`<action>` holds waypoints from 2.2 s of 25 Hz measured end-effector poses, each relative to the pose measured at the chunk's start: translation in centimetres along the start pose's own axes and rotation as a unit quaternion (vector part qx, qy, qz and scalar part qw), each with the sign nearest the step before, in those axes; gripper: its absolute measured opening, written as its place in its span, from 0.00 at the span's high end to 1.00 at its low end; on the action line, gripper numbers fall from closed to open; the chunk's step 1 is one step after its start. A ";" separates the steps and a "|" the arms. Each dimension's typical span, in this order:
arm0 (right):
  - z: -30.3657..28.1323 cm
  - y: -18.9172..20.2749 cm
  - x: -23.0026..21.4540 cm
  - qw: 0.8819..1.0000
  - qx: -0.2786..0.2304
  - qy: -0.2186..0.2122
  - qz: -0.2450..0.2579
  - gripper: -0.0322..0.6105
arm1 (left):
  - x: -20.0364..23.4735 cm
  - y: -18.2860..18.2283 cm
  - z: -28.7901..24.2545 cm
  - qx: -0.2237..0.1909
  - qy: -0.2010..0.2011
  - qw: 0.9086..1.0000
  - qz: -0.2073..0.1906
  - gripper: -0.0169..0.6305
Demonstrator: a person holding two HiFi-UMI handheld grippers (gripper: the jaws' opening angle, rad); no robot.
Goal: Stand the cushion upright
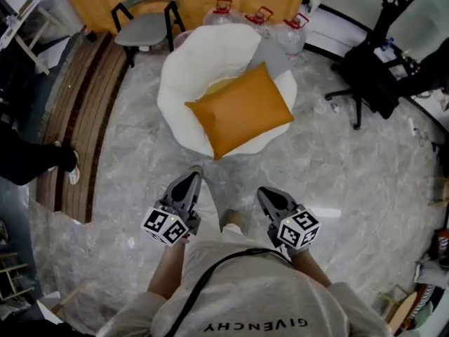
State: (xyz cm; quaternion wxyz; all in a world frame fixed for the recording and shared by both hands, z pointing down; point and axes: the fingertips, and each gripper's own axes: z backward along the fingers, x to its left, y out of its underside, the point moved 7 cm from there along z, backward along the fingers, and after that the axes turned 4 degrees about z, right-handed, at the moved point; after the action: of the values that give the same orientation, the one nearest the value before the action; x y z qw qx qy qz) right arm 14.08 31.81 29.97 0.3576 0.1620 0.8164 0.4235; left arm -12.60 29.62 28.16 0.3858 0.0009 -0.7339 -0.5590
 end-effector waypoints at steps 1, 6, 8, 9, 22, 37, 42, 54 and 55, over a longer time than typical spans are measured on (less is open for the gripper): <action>-0.2 0.0 -0.5 1.000 -0.002 0.011 -0.005 0.92 | 0.7 -0.3 -0.7 0.004 0.007 1.000 -0.001 0.94; -2.3 -0.6 -2.3 0.998 -0.009 0.052 -0.028 0.92 | 4.7 -2.6 -4.9 0.018 0.024 1.000 -0.008 0.93; -3.7 -0.7 -2.9 0.997 -0.007 0.066 -0.038 0.92 | 6.4 -3.6 -6.5 0.023 0.024 0.999 -0.006 0.93; -4.5 -0.8 -3.2 0.996 -0.005 0.072 -0.043 0.92 | 7.3 -4.0 -7.3 0.027 0.025 0.999 -0.008 0.93; -13.2 5.2 -6.3 0.986 0.047 0.110 -0.117 0.92 | 17.0 -1.0 -14.2 0.085 0.029 0.996 0.018 0.93; -22.0 17.7 -12.2 0.965 0.062 0.164 -0.197 0.92 | 27.2 10.5 -18.3 0.140 0.031 0.989 0.039 0.93; -25.4 21.4 -14.9 0.953 0.056 0.172 -0.242 0.88 | 30.6 13.5 -19.7 0.132 0.016 0.990 0.047 0.93; -32.7 28.7 -19.0 0.932 0.066 0.190 -0.303 0.58 | 38.9 15.6 -22.2 0.111 -0.035 0.992 0.053 0.93; -33.4 29.3 -19.2 0.930 0.068 0.192 -0.306 0.57 | 39.2 15.8 -22.3 0.113 -0.036 0.992 0.051 0.93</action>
State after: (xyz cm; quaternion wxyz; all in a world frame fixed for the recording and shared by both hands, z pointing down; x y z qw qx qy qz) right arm 2.21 18.92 75.05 0.2948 -0.1565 0.9060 0.2602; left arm -20.72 0.32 65.07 0.3847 -0.0126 -0.8049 -0.4517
